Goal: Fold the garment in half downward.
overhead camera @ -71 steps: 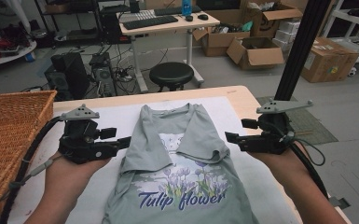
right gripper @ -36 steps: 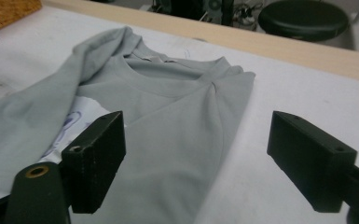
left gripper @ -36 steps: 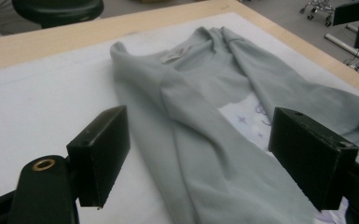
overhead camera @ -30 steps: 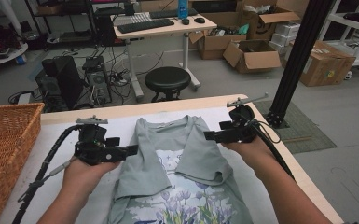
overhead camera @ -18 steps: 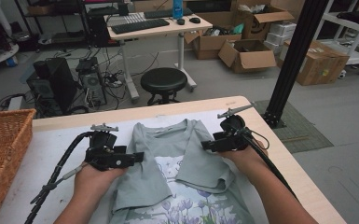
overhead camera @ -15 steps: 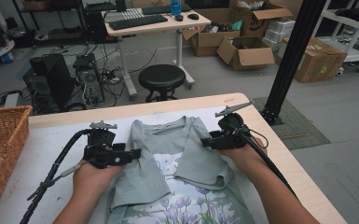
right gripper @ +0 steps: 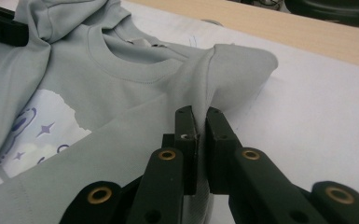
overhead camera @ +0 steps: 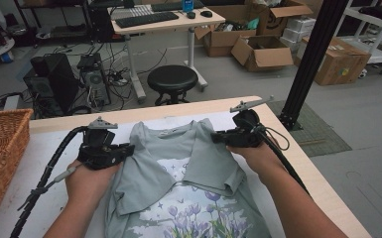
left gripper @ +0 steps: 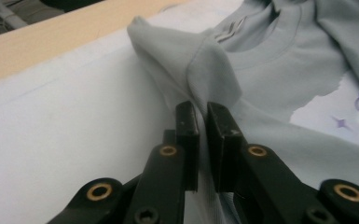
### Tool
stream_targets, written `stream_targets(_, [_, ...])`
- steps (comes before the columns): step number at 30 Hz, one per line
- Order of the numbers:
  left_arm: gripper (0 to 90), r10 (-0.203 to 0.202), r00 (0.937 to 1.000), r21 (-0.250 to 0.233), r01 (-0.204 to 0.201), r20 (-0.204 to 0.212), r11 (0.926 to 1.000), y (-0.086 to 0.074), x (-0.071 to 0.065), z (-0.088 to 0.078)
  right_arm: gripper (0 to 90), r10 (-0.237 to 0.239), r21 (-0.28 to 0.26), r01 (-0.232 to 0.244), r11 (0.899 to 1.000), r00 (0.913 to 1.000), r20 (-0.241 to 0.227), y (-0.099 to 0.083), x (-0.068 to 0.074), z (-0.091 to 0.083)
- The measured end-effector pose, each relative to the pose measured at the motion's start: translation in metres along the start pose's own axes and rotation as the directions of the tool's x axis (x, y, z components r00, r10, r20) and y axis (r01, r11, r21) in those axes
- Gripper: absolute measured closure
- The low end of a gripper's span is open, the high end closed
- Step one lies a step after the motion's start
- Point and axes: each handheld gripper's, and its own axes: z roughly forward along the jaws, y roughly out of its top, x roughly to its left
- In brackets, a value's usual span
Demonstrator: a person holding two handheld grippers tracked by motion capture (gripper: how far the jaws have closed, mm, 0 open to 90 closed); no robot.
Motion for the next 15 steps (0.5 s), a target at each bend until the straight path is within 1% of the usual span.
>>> stream_targets(3, [83.8, 0.002, 0.9997, -0.010, -0.002, 0.025, 0.9999, 0.004, -0.004, -0.011, 85.9, -0.006, 0.006, 0.006, 1.000, 1.0000, -0.003, 0.002, 0.002, -0.006])
stream_targets(6, [83.7, 0.014, 0.9992, -0.027, -0.013, 0.038, 0.9995, 0.004, -0.014, -0.026, 85.9, -0.006, -0.014, 0.006, 1.000, 0.9999, -0.010, -0.002, 0.007, -0.020])
stream_targets(8, [83.6, 0.016, 0.9987, -0.042, -0.014, 0.049, 0.9990, 0.001, -0.023, -0.041, 85.9, -0.004, -0.027, 0.003, 1.000, 0.9999, -0.015, -0.005, 0.012, -0.030])
stream_targets(10, [83.5, 0.012, 0.9980, -0.054, -0.009, 0.061, 0.9985, -0.003, -0.032, -0.055, 85.8, -0.007, -0.038, 0.006, 0.999, 0.9998, -0.019, -0.009, 0.020, -0.042])
stream_targets(11, [83.5, 0.012, 0.9979, -0.061, -0.008, 0.064, 0.9981, -0.007, -0.039, -0.065, 85.8, -0.008, -0.042, 0.007, 0.999, 0.9997, -0.023, -0.011, 0.025, -0.049])
stream_targets(15, [83.4, 0.023, 0.9974, -0.073, -0.017, 0.069, 0.9972, -0.022, -0.063, -0.095, 85.7, -0.030, -0.067, 0.028, 0.997, 0.9990, -0.032, -0.023, 0.049, -0.079])
